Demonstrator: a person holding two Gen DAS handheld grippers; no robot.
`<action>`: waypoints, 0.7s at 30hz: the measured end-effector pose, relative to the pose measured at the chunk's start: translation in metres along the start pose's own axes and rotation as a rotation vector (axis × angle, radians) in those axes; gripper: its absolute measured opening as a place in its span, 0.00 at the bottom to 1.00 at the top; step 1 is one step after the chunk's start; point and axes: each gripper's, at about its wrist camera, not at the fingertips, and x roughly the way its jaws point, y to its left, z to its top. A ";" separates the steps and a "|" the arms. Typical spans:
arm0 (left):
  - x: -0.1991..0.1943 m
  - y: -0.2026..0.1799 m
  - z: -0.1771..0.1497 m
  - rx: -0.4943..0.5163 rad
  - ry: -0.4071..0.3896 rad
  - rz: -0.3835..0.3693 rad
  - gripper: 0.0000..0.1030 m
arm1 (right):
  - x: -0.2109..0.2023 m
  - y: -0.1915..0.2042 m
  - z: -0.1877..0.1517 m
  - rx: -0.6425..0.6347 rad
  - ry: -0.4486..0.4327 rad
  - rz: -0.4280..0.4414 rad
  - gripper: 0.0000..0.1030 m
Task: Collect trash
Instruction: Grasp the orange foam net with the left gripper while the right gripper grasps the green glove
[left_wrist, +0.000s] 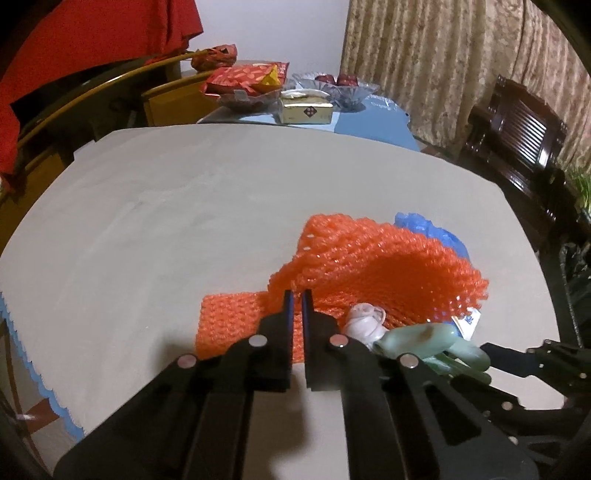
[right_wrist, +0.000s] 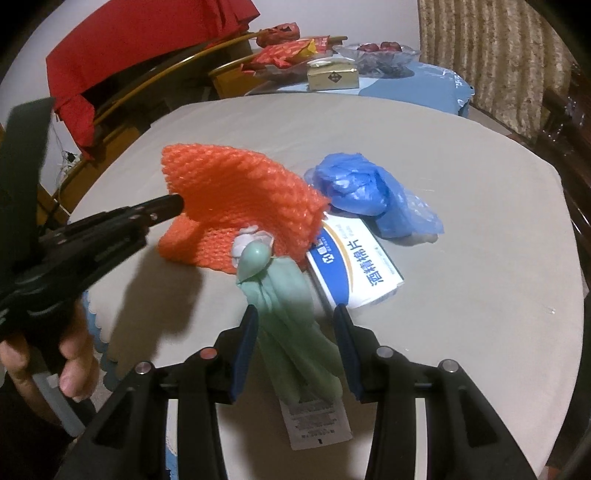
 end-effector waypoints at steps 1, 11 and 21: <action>-0.001 0.001 0.000 -0.003 -0.002 -0.002 0.03 | 0.002 0.001 0.002 -0.003 0.001 0.000 0.41; -0.011 0.006 0.000 -0.013 -0.014 0.001 0.02 | 0.004 0.004 0.005 -0.005 -0.001 0.007 0.41; -0.004 0.010 -0.007 0.008 0.002 0.011 0.52 | 0.021 0.012 0.001 -0.028 0.040 0.027 0.26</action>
